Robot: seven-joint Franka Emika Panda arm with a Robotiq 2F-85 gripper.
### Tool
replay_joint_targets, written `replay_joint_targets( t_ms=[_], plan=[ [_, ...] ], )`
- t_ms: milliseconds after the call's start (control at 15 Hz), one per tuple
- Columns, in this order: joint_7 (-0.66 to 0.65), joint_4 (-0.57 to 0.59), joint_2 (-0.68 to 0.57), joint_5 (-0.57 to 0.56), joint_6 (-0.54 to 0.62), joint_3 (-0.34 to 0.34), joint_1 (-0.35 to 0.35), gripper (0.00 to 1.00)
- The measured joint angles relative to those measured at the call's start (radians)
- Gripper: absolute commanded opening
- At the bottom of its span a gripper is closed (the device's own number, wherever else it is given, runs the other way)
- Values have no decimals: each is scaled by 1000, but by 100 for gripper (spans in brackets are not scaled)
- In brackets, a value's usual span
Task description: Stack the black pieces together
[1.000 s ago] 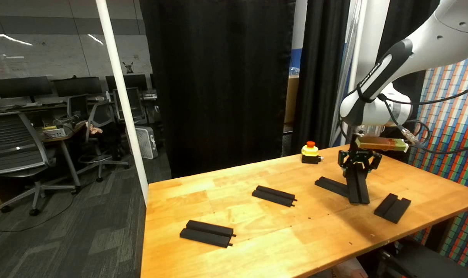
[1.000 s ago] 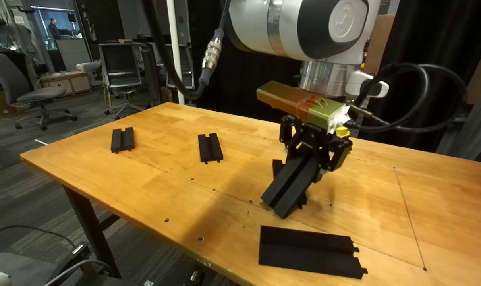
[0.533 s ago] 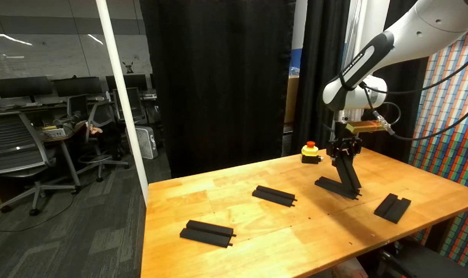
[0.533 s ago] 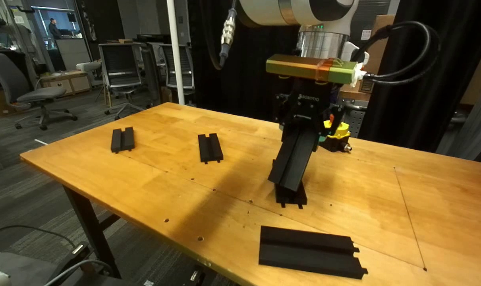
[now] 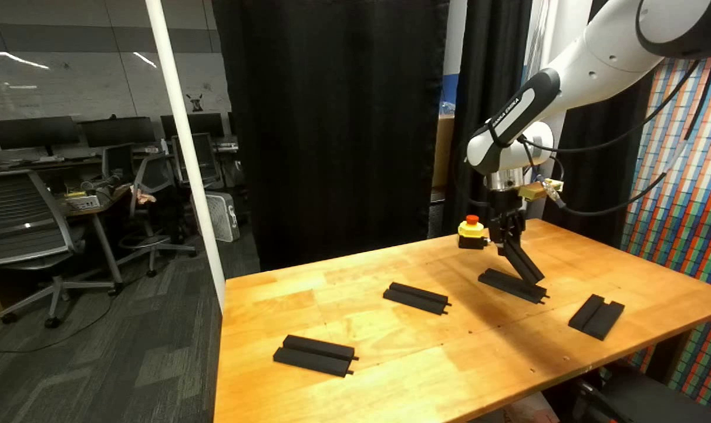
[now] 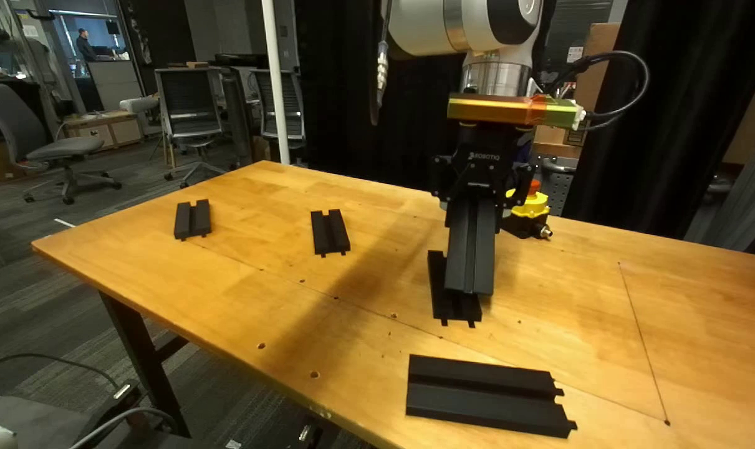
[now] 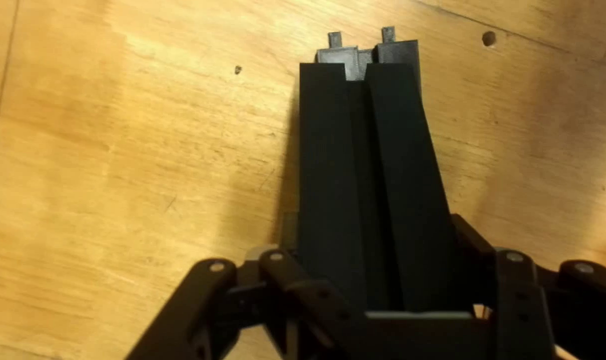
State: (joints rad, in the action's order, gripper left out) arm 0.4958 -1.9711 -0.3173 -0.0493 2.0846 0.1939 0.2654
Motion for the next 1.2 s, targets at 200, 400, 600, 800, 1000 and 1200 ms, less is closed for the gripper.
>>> replay_joint_targets(
  t_ms=[200, 400, 600, 800, 1000, 1200],
  plan=[
    [67, 25, -34, -49, -13, -14, 0, 47],
    [110, 42, -62, -87, -22, -28, 0, 47],
    [135, 63, -85, -100, -49, -43, 0, 47],
    [136, 89, -103, -100, -91, -53, -2, 47],
    [135, 108, -104, -100, -130, -56, -2, 47],
    [134, 120, -108, -100, -162, -56, -3, 47]
  ],
)
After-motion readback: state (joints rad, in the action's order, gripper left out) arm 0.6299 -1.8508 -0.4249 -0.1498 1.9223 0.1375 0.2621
